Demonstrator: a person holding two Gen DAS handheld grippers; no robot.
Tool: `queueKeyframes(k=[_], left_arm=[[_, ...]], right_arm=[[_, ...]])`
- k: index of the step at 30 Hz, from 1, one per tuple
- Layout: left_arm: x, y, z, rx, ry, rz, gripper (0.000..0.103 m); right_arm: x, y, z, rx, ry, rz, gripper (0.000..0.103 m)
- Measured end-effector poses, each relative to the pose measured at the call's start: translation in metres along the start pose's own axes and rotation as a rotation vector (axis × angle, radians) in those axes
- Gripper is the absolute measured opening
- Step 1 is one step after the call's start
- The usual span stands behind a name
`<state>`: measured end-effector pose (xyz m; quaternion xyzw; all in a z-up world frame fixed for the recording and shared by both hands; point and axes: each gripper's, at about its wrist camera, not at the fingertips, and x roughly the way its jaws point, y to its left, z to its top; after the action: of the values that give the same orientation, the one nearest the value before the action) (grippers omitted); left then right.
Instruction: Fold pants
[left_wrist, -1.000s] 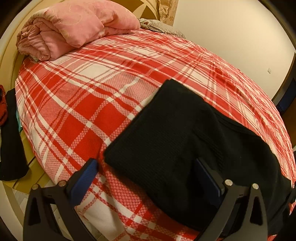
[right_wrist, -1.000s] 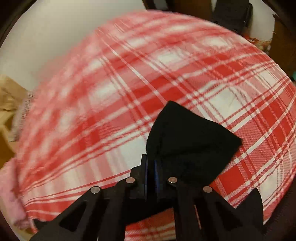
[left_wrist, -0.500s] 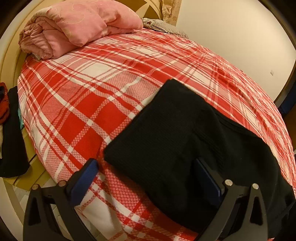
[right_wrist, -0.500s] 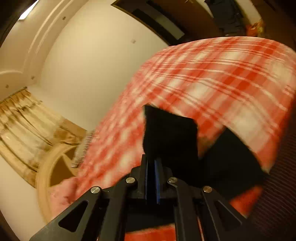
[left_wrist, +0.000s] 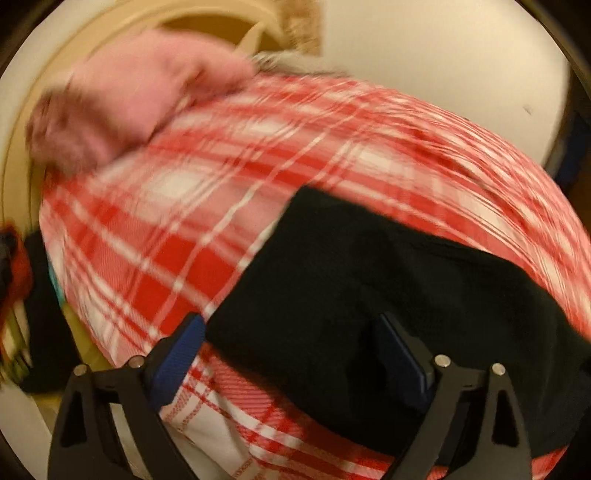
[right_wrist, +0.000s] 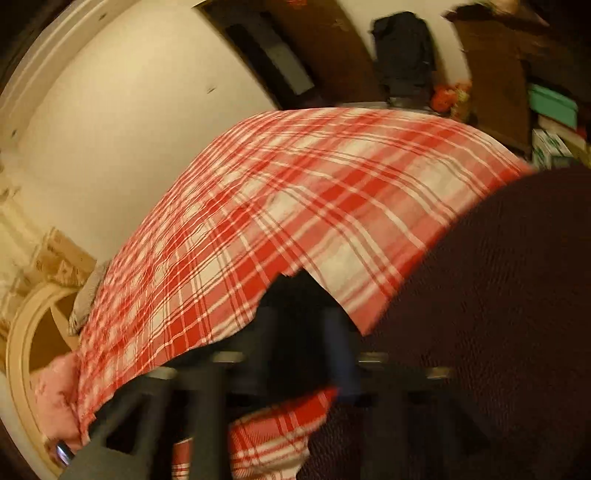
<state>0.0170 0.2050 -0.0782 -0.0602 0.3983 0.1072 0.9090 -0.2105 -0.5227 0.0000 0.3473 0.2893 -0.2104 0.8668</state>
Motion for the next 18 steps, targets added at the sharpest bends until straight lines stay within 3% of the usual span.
queueKeyframes(k=[1, 4, 6, 12, 13, 14, 16, 17, 18], left_arm=[[-0.005, -0.005, 0.001, 0.023, -0.015, -0.003, 0.095], [-0.025, -0.029, 0.002, 0.092, -0.052, -0.101, 0.096], [-0.034, -0.043, 0.002, 0.125, -0.065, -0.141, 0.096], [-0.030, -0.067, 0.001, 0.174, -0.039, -0.147, 0.096], [-0.027, -0.067, 0.000, 0.167, -0.022, -0.143, 0.096], [-0.024, -0.067, -0.001, 0.162, -0.008, -0.140, 0.096], [-0.022, -0.068, -0.005, 0.157, 0.011, -0.136, 0.096], [-0.020, -0.068, -0.006, 0.159, 0.021, -0.132, 0.096], [-0.019, -0.070, -0.007, 0.161, 0.029, -0.129, 0.096]], right_arm=[[0.007, 0.005, 0.004, -0.016, 0.005, 0.001, 0.075], [0.036, 0.012, 0.016, -0.083, 0.034, -0.010, 0.075], [0.060, 0.016, 0.017, -0.136, 0.061, -0.068, 0.075], [0.103, 0.011, 0.010, -0.201, 0.216, -0.114, 0.074], [0.109, 0.011, 0.007, -0.216, 0.244, -0.123, 0.071], [0.115, 0.013, 0.002, -0.239, 0.284, -0.133, 0.060], [0.118, 0.022, -0.006, -0.325, 0.290, -0.188, 0.052], [0.117, 0.025, -0.007, -0.339, 0.291, -0.181, 0.037], [0.115, 0.026, -0.007, -0.343, 0.294, -0.171, 0.029]])
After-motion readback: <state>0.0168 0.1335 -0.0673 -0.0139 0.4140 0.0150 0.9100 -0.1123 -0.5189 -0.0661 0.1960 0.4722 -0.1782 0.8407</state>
